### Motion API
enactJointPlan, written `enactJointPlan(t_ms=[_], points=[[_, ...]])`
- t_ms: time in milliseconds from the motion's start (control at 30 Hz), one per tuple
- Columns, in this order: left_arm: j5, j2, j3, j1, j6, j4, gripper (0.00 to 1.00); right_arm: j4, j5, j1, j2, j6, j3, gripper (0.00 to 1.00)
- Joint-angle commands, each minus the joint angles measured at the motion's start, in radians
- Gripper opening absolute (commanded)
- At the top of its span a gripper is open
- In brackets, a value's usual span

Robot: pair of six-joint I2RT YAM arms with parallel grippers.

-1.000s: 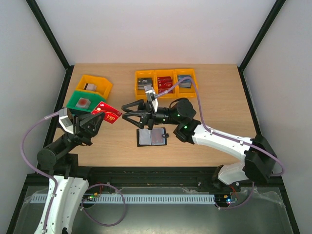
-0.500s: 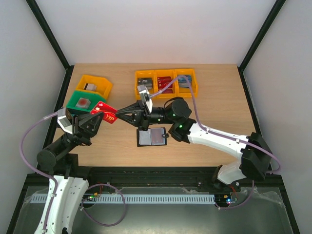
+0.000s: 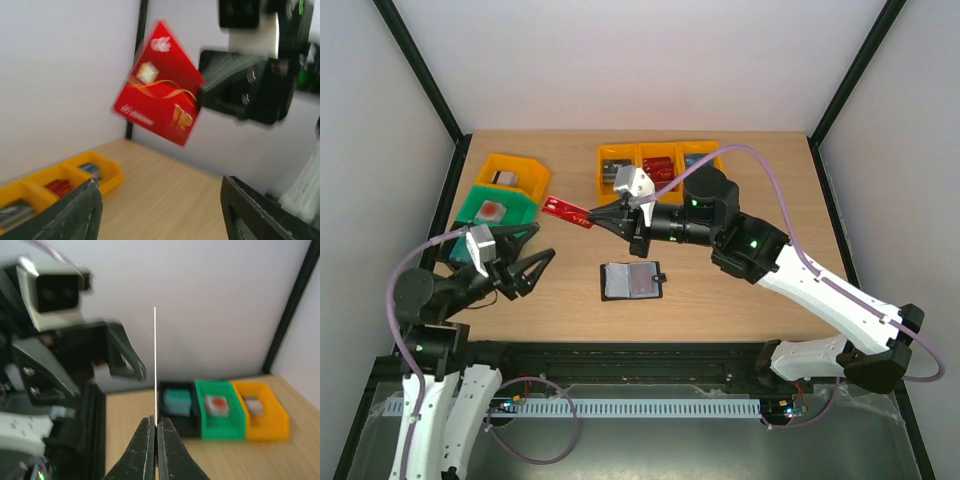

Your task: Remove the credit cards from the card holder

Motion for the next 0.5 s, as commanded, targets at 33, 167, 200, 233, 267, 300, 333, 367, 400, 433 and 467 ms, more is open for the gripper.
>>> enactJointPlan(t_ms=[33, 167, 200, 233, 267, 300, 333, 367, 400, 433, 467], points=[[0.036, 0.053, 0.126, -0.022, 0.685, -0.548, 0.68, -0.492, 0.227, 0.050, 0.042, -0.236, 0.110, 0.02], [-0.006, 0.074, 0.096, -0.024, 0.812, -0.564, 0.68, -0.560, 0.287, 0.065, 0.077, -0.264, 0.165, 0.02], [-0.022, 0.075, 0.086, -0.024, 0.807, -0.557, 0.69, -0.558, 0.313, 0.065, 0.071, -0.281, 0.162, 0.02], [-0.032, 0.075, 0.076, -0.024, 0.806, -0.558, 0.70, -0.560, 0.335, 0.061, 0.066, -0.309, 0.156, 0.01], [-0.037, 0.076, 0.066, -0.024, 0.806, -0.561, 0.73, -0.559, 0.353, 0.046, 0.061, -0.343, 0.149, 0.02], [-0.041, 0.078, 0.055, -0.024, 0.800, -0.561, 0.76, -0.555, 0.353, 0.009, 0.060, -0.369, 0.147, 0.01], [-0.042, 0.079, 0.042, -0.024, 0.779, -0.554, 0.80, -0.555, 0.325, -0.046, 0.065, -0.398, 0.154, 0.02], [-0.044, 0.080, 0.030, -0.024, 0.740, -0.532, 0.84, -0.552, 0.276, -0.121, 0.074, -0.423, 0.168, 0.02], [-0.044, 0.079, 0.016, -0.024, 0.682, -0.500, 0.89, -0.545, 0.224, -0.193, 0.090, -0.443, 0.183, 0.01], [-0.045, 0.076, 0.000, -0.024, 0.621, -0.465, 0.97, -0.540, 0.176, -0.266, 0.114, -0.469, 0.194, 0.02], [-0.044, 0.069, -0.013, -0.024, 0.570, -0.427, 0.99, -0.544, 0.134, -0.326, 0.143, -0.497, 0.222, 0.02]])
